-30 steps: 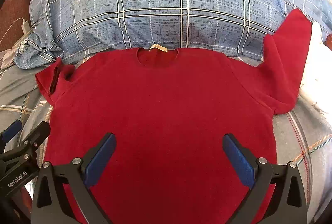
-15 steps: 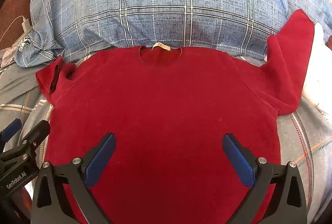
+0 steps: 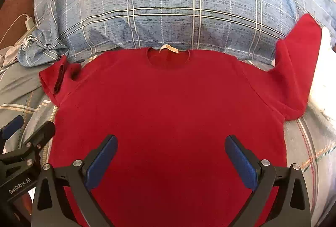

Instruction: Fold small clothes

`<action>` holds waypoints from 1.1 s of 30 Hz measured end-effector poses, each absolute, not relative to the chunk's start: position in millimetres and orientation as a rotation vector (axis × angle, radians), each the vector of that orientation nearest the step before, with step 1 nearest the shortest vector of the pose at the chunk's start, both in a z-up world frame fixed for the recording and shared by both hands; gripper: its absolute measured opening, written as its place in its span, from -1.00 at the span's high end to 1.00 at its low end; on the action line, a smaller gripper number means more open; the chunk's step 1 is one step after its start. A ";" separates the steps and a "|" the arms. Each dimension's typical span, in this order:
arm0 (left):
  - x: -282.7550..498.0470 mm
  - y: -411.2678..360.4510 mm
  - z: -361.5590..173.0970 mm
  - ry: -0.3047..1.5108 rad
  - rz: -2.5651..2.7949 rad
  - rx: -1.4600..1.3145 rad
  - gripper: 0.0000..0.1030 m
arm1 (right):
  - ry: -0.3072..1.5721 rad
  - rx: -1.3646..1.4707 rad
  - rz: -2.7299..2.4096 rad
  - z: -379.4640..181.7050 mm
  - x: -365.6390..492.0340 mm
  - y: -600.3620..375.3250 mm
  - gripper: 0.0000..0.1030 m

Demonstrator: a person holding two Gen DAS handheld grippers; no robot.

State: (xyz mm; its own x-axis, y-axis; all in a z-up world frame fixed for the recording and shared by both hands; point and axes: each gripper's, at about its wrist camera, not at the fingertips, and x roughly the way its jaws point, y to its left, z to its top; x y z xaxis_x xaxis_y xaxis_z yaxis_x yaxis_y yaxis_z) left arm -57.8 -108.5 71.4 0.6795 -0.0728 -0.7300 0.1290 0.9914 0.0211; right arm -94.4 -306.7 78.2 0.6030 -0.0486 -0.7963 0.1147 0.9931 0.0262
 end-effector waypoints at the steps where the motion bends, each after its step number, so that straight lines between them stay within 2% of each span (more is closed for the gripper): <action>1: -56.6 -107.1 70.8 0.820 -0.114 0.071 -1.00 | 0.918 0.075 -0.094 78.5 -93.5 -305.3 -0.98; 33: -30.3 -69.4 55.4 0.805 -0.066 -0.008 -1.00 | 0.946 0.037 -0.067 60.4 -60.7 -265.7 -0.97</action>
State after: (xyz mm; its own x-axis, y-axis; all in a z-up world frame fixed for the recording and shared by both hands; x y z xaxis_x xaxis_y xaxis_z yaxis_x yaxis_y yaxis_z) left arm -30.3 -69.4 55.4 0.6914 -0.0621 -0.7198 0.0557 0.9979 -0.0326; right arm -60.7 -265.7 60.4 0.5834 -0.0412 -0.8111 0.0738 0.9973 0.0025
